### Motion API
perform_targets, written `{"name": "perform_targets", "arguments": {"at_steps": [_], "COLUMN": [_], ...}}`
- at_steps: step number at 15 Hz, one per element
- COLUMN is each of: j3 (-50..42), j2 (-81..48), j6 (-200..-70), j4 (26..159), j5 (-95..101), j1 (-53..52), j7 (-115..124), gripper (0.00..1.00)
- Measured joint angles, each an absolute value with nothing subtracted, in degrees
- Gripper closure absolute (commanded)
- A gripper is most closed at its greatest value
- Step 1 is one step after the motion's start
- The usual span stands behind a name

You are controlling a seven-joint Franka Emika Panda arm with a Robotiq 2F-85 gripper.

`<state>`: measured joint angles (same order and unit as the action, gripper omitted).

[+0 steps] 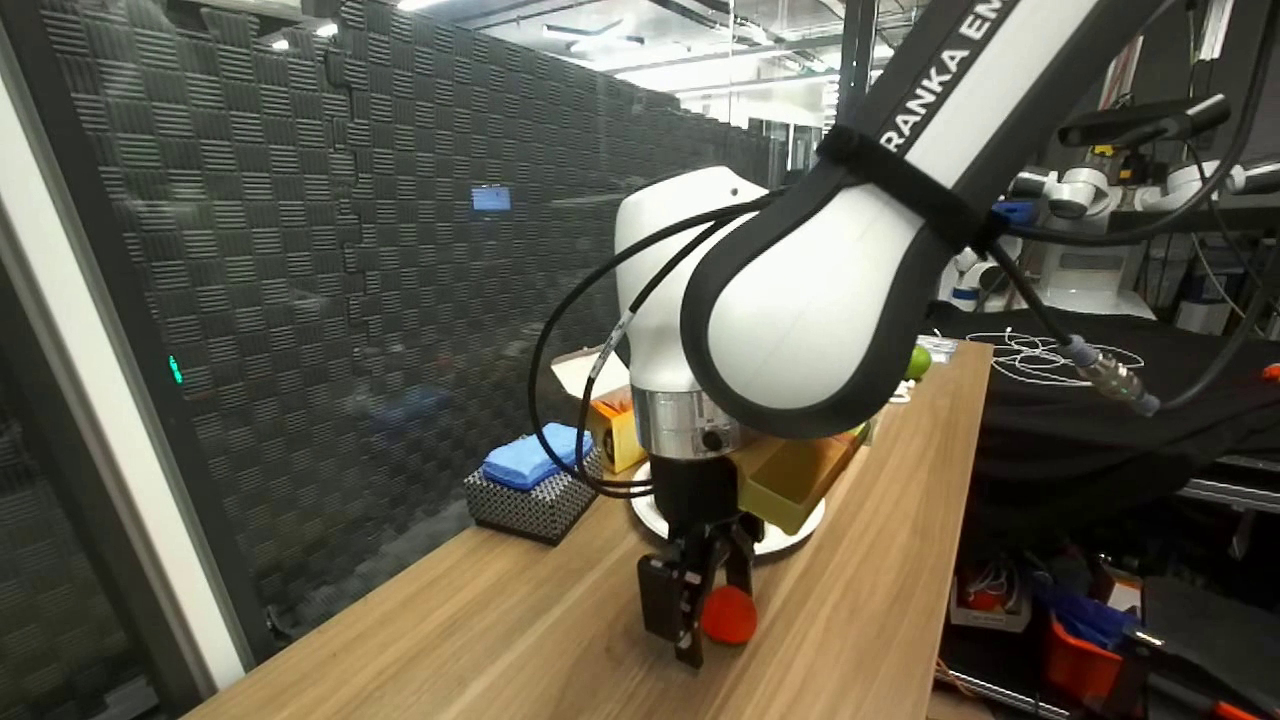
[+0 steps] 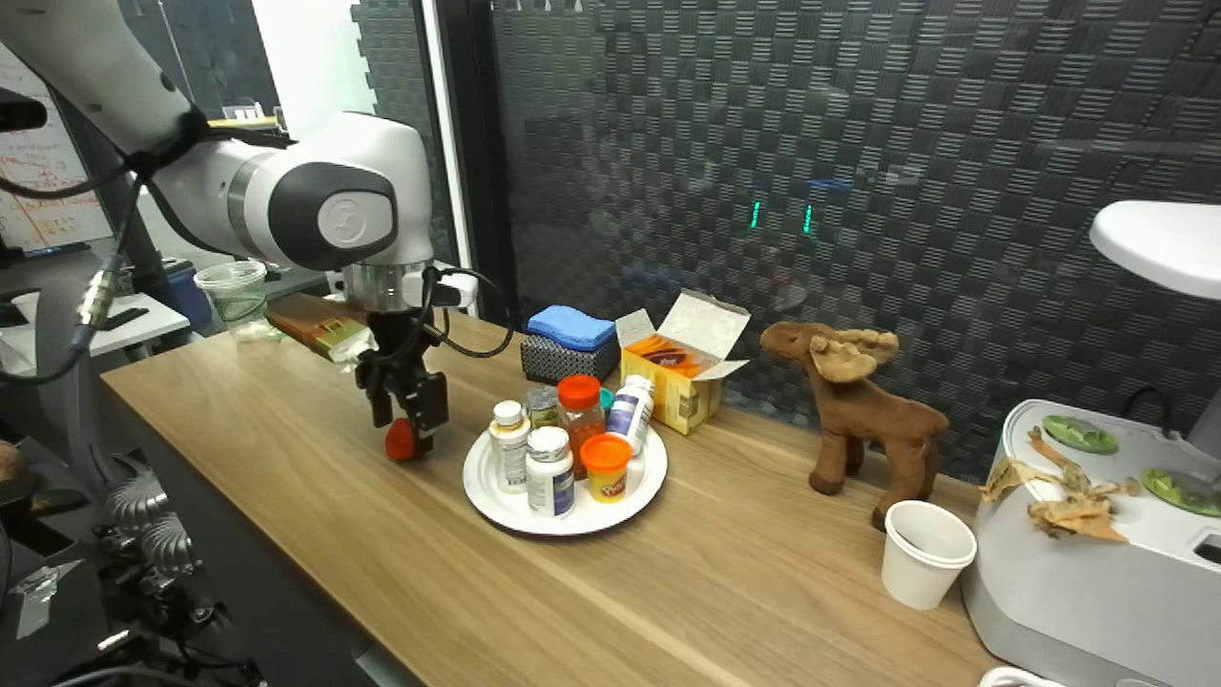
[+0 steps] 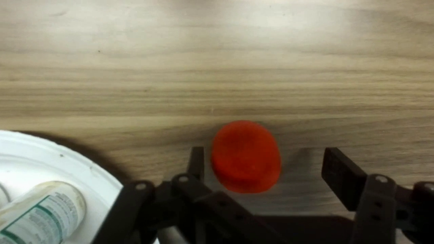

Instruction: Pick up the bottles and small containers from the table and put them on the white plate.

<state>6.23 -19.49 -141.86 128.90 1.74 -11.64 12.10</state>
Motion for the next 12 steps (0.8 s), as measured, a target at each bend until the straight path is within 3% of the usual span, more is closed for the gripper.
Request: {"name": "perform_targets", "arguments": {"at_steps": [4, 12], "j3": [5.3, 0.6], "j2": [-20.6, -19.7], "j6": [-141.9, -143.0], "j4": [128.3, 128.0], "j5": [5.1, 18.2], "j1": [-13.8, -20.6], "j7": [18.0, 37.4], "gripper": [0.73, 0.74]}}
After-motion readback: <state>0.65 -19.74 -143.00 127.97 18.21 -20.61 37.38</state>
